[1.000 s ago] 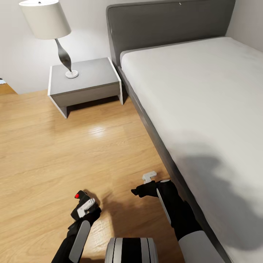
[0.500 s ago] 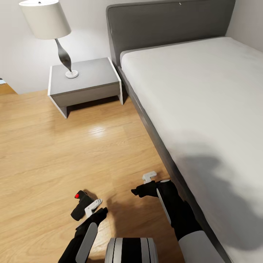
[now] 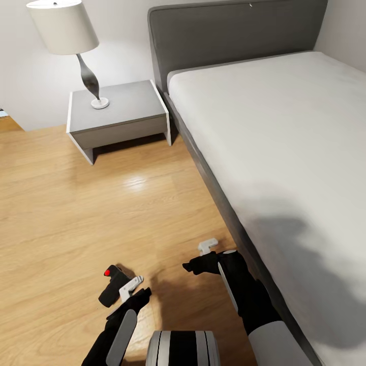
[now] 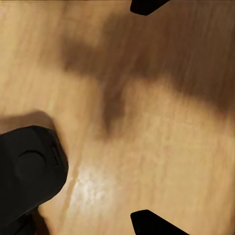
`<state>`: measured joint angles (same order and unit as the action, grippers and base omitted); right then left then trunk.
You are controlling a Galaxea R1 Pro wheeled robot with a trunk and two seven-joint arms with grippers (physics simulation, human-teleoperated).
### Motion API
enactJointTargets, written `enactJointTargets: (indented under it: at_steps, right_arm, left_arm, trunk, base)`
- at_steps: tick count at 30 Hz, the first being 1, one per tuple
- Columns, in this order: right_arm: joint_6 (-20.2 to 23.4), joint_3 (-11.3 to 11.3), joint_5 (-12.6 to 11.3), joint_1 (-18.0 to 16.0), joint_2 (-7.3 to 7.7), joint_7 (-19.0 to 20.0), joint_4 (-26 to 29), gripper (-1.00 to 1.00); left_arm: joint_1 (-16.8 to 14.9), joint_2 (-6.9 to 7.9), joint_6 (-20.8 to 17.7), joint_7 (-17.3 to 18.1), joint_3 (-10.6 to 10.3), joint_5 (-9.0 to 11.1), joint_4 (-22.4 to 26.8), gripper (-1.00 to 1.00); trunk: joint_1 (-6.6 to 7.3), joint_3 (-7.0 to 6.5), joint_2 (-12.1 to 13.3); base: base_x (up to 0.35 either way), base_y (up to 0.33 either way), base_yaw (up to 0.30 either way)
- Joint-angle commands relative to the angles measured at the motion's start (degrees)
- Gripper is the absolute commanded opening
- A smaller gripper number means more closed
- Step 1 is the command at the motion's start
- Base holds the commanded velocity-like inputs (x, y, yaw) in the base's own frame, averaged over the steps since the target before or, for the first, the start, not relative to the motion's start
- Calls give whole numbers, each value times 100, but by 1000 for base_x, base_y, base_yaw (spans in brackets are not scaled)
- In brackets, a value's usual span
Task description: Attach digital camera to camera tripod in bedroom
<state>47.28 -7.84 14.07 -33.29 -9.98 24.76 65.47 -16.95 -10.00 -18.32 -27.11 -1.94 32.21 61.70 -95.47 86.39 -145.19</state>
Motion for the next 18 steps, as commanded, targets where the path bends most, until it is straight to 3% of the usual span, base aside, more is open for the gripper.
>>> enactJointTargets:
  at_steps: [1, 18]
  right_arm:
    - [18, 2, 61, -2, -2, 46, 7, 100]
    - [23, 2, 61, -2, -2, 46, 16, 100]
  left_arm:
    - [-1, 0, -14, -43, -6, 42, 15, 100]
    - [-1, 0, -14, -58, -8, 34, 64, 100]
  trunk:
    - [1, 4, -2]
    - [1, 4, -2]
  base:
    - [0, 0, 0]
    - [2, 0, 0]
